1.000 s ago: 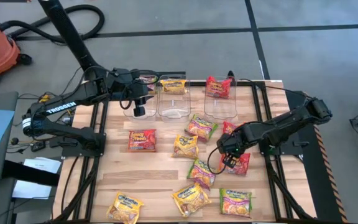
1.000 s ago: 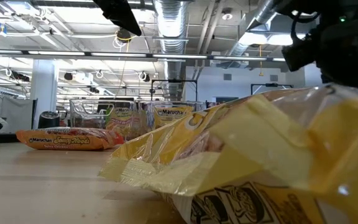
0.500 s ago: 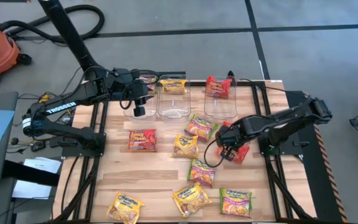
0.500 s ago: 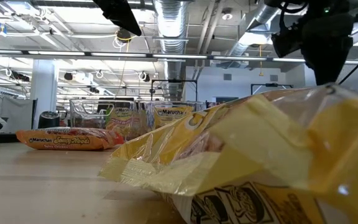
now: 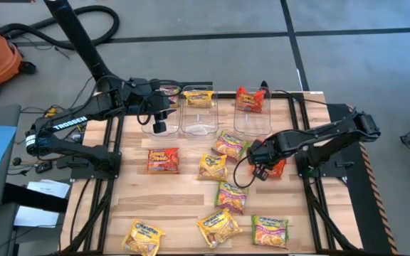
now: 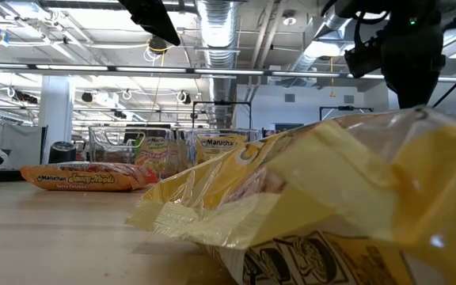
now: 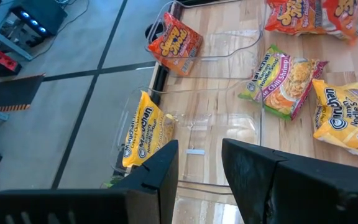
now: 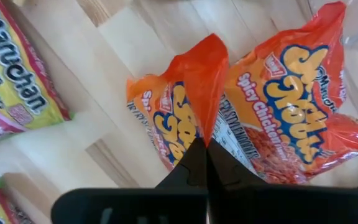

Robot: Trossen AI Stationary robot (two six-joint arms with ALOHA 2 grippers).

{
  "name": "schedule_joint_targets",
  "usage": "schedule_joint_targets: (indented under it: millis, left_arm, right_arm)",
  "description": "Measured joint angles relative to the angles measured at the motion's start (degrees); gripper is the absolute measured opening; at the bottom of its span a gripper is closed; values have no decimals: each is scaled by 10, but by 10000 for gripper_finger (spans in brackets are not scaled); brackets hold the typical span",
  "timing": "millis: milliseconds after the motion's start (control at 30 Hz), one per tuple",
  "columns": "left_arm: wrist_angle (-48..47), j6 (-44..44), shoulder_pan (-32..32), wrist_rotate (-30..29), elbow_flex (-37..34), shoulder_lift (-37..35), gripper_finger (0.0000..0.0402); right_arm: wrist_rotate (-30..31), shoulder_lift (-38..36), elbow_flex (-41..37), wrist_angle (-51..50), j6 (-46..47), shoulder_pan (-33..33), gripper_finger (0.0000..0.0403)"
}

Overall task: Sort Maruchan noodles
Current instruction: Put the orange noodle pack into the right transparent bin

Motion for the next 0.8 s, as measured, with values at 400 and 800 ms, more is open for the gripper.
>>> schedule_joint_targets:
  millis: [400,800]
  left_arm:
    - [-3,0,0,0,0,0,114]
    - [-3,0,0,0,0,0,114]
  right_arm:
    - [0,0,0,7,-23,-24,94]
    - [-5,0,0,6,-100,-88,225]
